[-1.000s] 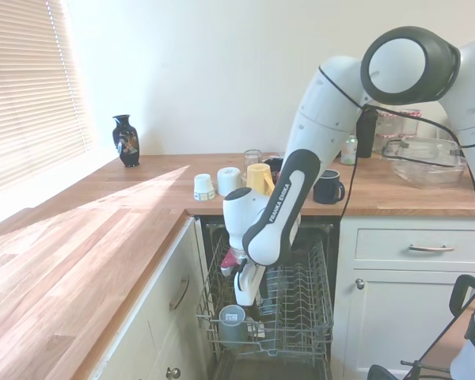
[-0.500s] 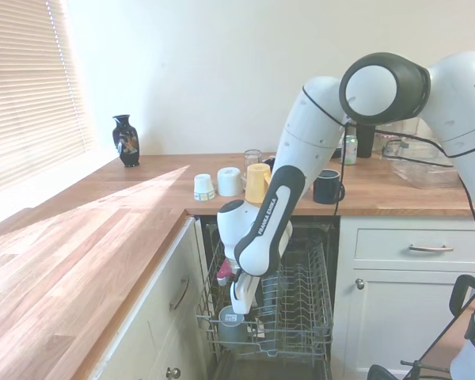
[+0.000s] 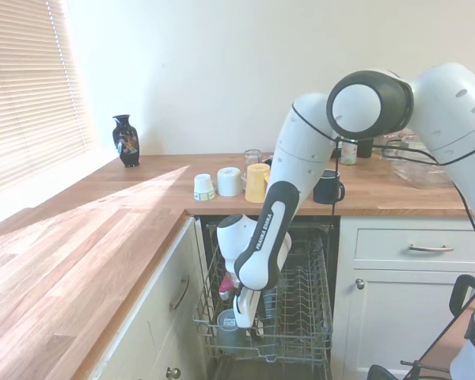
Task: Move a mug from dishwasher to table
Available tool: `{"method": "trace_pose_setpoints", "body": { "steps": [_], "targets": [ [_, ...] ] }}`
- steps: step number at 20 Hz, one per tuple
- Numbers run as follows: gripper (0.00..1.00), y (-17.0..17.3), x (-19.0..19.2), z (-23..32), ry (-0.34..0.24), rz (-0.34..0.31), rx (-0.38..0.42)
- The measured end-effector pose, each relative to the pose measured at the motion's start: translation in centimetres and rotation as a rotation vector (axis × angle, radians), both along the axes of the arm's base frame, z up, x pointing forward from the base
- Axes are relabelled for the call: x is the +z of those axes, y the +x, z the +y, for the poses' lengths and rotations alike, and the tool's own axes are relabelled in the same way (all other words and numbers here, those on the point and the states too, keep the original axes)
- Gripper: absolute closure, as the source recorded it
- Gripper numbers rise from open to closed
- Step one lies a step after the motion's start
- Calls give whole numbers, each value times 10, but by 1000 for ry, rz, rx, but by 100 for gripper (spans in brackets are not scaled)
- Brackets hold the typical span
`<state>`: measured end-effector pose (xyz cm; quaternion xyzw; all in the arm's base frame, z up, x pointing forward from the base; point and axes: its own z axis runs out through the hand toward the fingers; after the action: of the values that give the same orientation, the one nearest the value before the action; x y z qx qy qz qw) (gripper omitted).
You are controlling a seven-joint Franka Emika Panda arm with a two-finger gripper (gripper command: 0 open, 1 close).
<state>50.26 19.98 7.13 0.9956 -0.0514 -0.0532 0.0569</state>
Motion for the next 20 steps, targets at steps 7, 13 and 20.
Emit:
{"method": "trace_pose_setpoints", "body": {
  "steps": [7,13,20],
  "targets": [
    [0,22,9,-5,38,-4,39],
    [0,19,-12,13,41,22,78],
    [100,26,-21,17,53,21,82]
  ]
}}
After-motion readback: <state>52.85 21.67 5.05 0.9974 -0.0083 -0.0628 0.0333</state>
